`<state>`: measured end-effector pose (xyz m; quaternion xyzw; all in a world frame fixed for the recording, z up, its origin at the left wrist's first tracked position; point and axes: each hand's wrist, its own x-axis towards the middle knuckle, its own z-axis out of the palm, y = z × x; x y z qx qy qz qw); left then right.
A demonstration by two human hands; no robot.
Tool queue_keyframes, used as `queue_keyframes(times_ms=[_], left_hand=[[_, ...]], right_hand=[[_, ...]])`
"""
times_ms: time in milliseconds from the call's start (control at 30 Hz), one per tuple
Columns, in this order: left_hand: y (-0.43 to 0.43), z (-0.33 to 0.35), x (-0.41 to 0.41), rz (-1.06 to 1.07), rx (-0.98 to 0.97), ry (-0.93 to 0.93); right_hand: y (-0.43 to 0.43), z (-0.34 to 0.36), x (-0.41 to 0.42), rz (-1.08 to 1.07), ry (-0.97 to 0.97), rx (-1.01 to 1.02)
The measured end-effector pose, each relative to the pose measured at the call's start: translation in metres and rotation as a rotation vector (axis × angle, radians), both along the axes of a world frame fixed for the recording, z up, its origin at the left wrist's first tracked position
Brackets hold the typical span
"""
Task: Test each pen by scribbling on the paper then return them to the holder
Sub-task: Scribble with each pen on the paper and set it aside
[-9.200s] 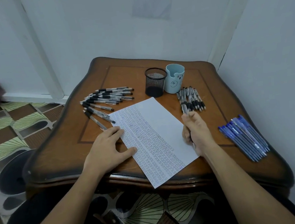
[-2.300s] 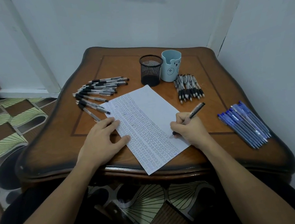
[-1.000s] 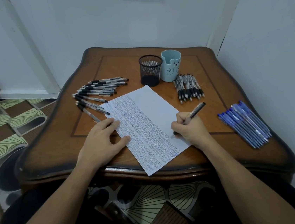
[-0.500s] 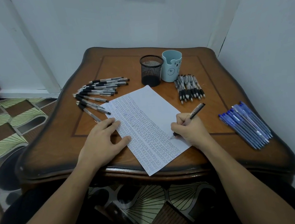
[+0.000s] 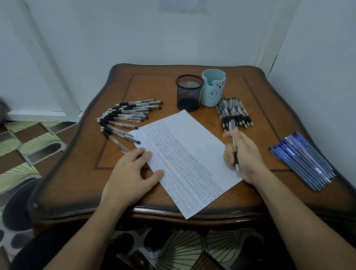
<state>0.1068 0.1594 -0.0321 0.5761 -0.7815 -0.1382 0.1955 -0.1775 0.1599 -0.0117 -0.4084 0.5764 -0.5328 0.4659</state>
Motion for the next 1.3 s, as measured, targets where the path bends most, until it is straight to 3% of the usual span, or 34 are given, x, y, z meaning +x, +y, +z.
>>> queue_keyframes(times_ms=[400,667,967,1300], left_hand=[[-0.002,-0.001,0.002,0.001,0.014,-0.012],[-0.002,-0.003,0.002,-0.001,0.005,-0.003],[-0.004,-0.005,0.003,-0.008,-0.011,0.001],[-0.007,-0.012,0.003,0.007,-0.028,0.025]], right_hand=[[-0.002,0.007,0.002,0.046,0.027,-0.041],[-0.017,0.022,-0.005,0.060,0.035,0.143],[-0.085,0.062,-0.028,-0.142,0.687,0.160],[-0.126,0.054,-0.032,-0.057,0.924,0.260]])
